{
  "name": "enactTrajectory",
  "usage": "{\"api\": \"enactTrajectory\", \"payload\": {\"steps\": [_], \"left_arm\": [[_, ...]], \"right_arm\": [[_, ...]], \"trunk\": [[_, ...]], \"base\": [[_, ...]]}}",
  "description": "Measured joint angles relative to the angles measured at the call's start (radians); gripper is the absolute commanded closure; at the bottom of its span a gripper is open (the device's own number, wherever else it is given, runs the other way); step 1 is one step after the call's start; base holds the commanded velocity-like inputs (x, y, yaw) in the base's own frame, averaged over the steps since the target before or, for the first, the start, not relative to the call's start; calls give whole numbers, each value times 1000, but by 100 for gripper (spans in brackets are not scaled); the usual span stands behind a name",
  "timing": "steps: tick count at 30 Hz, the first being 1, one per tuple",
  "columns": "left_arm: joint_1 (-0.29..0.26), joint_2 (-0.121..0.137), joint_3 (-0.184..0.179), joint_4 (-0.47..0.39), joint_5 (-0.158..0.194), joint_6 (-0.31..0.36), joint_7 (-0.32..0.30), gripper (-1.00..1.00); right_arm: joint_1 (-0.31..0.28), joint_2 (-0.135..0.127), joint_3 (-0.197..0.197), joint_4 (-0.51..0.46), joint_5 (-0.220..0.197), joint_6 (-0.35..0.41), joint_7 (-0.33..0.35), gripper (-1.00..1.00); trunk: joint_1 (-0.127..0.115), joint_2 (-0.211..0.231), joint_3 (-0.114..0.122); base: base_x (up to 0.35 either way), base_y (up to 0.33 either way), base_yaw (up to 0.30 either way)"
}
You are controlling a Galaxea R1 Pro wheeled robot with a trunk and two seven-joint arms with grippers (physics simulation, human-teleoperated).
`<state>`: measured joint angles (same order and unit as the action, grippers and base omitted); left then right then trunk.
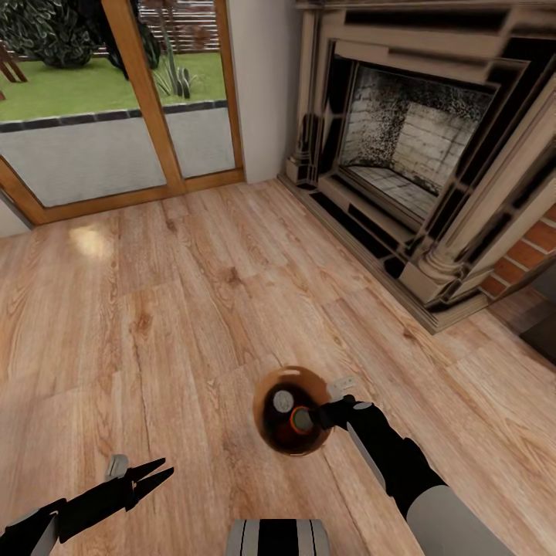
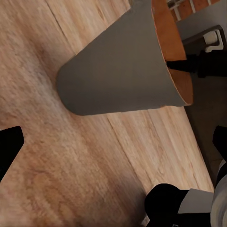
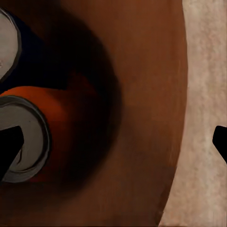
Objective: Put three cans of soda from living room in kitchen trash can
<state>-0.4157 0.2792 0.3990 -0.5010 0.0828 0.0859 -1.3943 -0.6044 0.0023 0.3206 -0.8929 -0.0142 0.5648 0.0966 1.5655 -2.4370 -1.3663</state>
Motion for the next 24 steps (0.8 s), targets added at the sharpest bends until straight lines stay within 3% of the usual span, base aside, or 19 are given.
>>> {"api": "enactTrajectory", "payload": {"steps": [24], "left_arm": [[0, 0, 0, -1, 0, 0, 0, -100]], "right_arm": [[0, 1, 0, 0, 3, 0, 0, -100]], "trunk": [[0, 0, 0]], "base": [[0, 0, 0]]}}
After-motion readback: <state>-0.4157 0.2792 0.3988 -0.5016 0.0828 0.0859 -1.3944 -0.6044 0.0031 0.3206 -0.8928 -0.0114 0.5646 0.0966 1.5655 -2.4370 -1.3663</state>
